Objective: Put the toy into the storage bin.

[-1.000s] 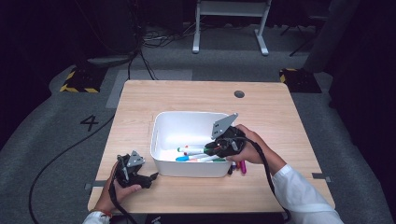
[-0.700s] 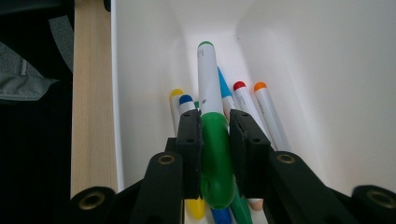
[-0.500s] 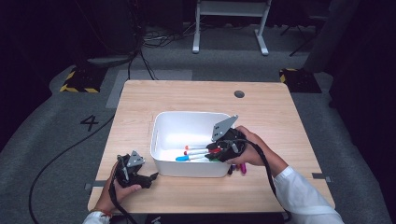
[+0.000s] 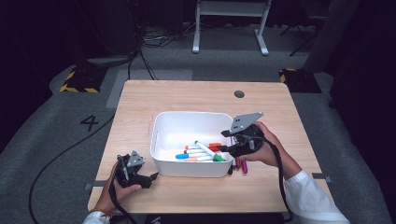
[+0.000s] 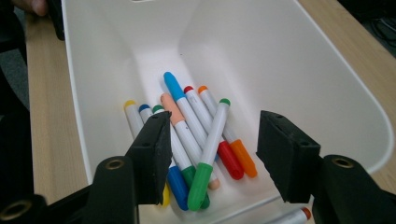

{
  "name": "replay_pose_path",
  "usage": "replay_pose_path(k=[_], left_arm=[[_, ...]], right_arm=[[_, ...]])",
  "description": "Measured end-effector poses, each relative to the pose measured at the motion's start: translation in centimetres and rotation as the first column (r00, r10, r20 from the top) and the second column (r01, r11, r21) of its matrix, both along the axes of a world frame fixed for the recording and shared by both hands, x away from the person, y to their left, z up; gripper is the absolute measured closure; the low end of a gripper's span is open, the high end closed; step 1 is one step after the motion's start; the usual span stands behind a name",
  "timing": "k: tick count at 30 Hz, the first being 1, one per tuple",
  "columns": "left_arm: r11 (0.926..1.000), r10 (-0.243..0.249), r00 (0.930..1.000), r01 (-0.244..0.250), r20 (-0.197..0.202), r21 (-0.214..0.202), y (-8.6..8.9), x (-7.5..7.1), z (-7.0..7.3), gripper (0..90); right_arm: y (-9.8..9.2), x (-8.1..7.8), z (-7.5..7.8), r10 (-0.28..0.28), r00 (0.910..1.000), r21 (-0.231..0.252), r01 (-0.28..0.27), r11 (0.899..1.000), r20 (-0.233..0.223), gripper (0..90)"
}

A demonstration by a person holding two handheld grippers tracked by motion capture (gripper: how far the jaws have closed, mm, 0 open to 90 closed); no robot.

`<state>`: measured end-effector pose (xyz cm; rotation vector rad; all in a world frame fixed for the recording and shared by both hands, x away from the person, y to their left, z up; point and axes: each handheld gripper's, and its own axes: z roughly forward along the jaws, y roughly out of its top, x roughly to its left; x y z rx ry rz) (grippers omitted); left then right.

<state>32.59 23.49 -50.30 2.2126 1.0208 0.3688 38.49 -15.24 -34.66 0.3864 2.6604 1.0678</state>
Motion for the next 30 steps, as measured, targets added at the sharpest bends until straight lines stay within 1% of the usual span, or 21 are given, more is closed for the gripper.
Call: replay_pose_path(k=[2,3,4,8,11,12,15,18,22,23,24,27,30], left_arm=[[1.0000,0.000,1.0000,0.000,0.000,0.000,0.0,0.0,0.0,10.2],[1.0000,0.000,1.0000,0.000,0.000,0.000,0.0,0.0,0.0,10.2],[1.0000,0.000,1.0000,0.000,0.000,0.000,0.0,0.0,0.0,10.2],[1.0000,0.000,1.0000,0.000,0.000,0.000,0.0,0.0,0.0,10.2],[1.0000,0.000,1.0000,0.000,-0.001,0.000,0.0,0.0,0.0,10.2],[1.0000,0.000,1.0000,0.000,0.000,0.000,0.0,0.0,0.0,10.2],[1.0000,0.000,1.0000,0.000,0.000,0.000,0.0,0.0,0.0,10.2],[1.0000,0.002,1.0000,-0.002,-0.001,0.000,0.0,0.0,0.0,10.2],[1.0000,0.003,1.0000,-0.003,-0.001,0.000,0.0,0.0,0.0,10.2],[1.0000,0.002,1.0000,-0.002,0.000,0.000,0.0,0.0,0.0,10.2],[1.0000,0.002,1.0000,-0.002,0.000,0.000,0.0,0.0,0.0,10.2],[1.0000,0.003,1.0000,-0.003,-0.001,0.000,0.0,0.0,0.0,10.2],[1.0000,0.007,1.0000,-0.007,-0.005,0.000,0.0,-0.1,0.0,10.2]], right_arm=[[-0.9,-0.2,0.2,-0.036,0.9993,0.011,0.036,0.999,0.013,43.3],[-1.4,-0.3,0.3,-0.041,0.9989,0.015,0.041,0.999,0.024,43.0],[-1.9,-0.5,0.3,-0.060,0.9977,0.028,0.060,0.998,0.031,42.7],[-4.3,-1.2,0.3,-0.108,0.9925,0.071,0.103,0.992,0.058,42.3],[-5.8,-1.9,-0.5,-0.156,0.9851,0.074,0.151,0.986,0.071,41.9],[-6.1,-2.0,-0.7,-0.158,0.9845,0.069,0.153,0.986,0.077,41.5],[-7.2,-2.6,-2.0,-0.185,0.9802,0.063,0.180,0.982,0.072,40.6],[-8.1,-2.9,-3.4,-0.213,0.9755,0.060,0.210,0.976,0.053,39.8],[-8.8,-2.9,-5.5,-0.241,0.9705,0.070,0.240,0.968,0.001,39.0],[-8.9,-2.8,-6.0,-0.249,0.9684,0.064,0.249,0.966,-0.015,39.0],[-9.0,-2.7,-6.6,-0.247,0.9687,0.059,0.248,0.967,-0.019,38.9],[-9.0,-2.4,-8.4,-0.273,0.9608,0.039,0.275,0.961,-0.051,38.9],[-9.0,-2.0,-9.9,-0.290,0.9546,0.009,0.291,0.957,-0.070,38.8]])
